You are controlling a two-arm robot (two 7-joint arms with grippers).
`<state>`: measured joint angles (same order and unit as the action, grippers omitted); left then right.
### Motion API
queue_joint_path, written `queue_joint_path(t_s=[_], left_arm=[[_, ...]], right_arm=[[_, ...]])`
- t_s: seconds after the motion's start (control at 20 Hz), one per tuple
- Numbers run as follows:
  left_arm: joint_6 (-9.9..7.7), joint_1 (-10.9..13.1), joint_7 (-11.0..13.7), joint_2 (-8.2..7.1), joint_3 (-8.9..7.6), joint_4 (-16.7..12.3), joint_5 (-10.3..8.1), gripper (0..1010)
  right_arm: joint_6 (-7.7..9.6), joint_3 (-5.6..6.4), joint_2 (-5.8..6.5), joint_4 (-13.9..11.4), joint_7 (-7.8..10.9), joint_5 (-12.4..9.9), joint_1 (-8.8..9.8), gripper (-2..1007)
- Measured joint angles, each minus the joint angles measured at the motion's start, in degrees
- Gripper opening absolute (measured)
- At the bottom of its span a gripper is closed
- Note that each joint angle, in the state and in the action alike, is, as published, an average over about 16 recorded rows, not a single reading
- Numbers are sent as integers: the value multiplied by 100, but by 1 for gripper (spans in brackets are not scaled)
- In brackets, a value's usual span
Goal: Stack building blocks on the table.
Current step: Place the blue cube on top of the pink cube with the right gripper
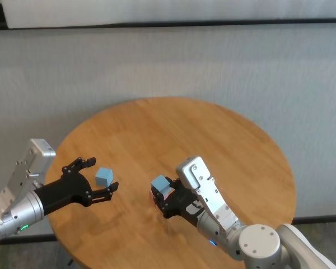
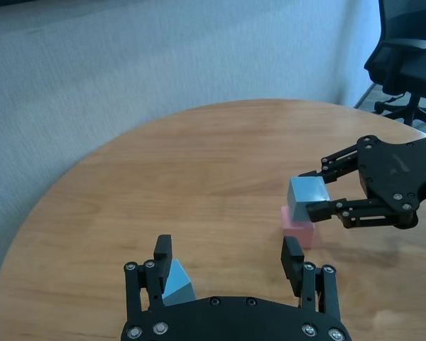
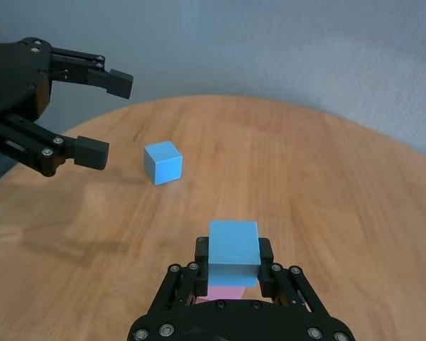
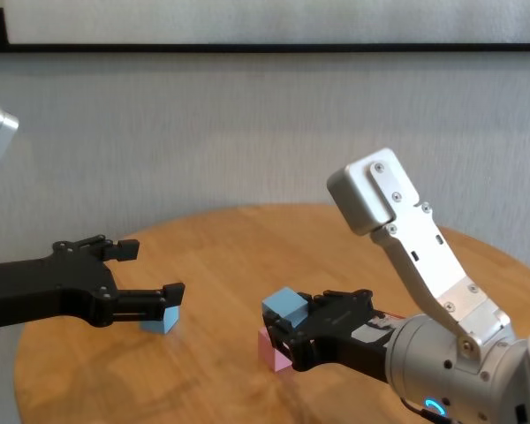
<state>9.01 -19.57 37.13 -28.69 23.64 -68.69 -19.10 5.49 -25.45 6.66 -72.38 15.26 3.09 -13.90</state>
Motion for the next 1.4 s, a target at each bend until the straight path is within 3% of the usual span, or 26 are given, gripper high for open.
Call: queue_joint_path(t_s=[0.45, 1.4], left_arm=[[0, 0, 0, 0, 0, 0, 0, 1000], [0, 0, 0, 0, 0, 0, 0, 1000]], right_arm=[[-26, 26, -100, 179, -36, 50, -87, 359], [-11, 67, -175, 236, -79, 113, -102, 359]])
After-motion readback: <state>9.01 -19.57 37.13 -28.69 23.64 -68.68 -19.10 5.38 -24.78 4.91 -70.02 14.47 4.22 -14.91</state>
